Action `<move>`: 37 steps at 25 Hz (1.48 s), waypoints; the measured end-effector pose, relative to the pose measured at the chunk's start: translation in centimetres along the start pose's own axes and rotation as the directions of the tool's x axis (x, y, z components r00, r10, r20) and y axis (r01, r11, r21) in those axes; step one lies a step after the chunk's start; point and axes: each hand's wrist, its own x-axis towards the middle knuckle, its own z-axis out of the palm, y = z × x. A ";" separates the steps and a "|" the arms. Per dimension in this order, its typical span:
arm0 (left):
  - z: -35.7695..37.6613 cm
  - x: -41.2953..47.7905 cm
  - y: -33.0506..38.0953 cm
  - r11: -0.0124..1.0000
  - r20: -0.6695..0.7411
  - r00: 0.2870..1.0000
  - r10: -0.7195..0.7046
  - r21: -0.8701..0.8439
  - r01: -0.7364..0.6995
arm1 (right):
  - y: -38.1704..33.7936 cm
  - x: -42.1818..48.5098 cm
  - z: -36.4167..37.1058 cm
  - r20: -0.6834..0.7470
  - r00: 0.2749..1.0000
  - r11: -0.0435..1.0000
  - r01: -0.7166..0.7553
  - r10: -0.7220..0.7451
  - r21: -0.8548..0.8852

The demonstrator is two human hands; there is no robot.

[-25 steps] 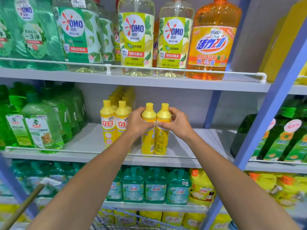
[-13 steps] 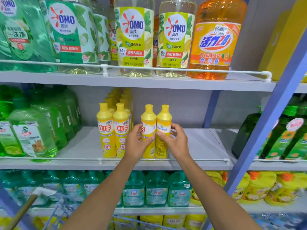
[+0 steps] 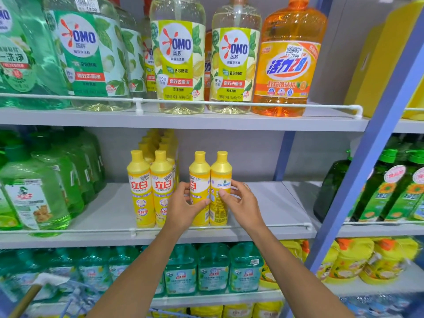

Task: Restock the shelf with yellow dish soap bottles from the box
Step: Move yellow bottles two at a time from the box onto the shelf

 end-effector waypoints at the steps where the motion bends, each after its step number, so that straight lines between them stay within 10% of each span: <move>1: 0.1 -0.1 0.0 1.000 -0.018 1.000 0.005 0.020 -0.005 | -0.2 -0.1 0.3 -0.019 1.000 1.000 -0.005 0.005 -0.005; 19: 0.1 0.5 -2.0 0.988 0.072 0.996 -0.043 0.149 0.032 | 0.0 -0.1 1.0 -0.061 0.995 0.997 -0.074 0.073 -0.015; 25: 1.5 -0.6 -1.8 0.991 -0.007 0.997 -0.078 0.107 0.079 | 0.4 0.2 -1.2 0.184 0.978 0.991 -0.078 0.096 -0.105; 31: 0.4 -0.7 -3.9 0.984 0.078 0.992 -0.103 0.152 0.090 | 0.8 -0.4 0.7 0.042 0.995 0.995 -0.094 0.095 -0.032; 37: 1.5 -0.5 -3.6 0.971 -0.003 0.999 -0.048 0.236 0.047 | 1.6 1.3 -1.8 0.326 0.943 0.994 -0.095 0.072 0.055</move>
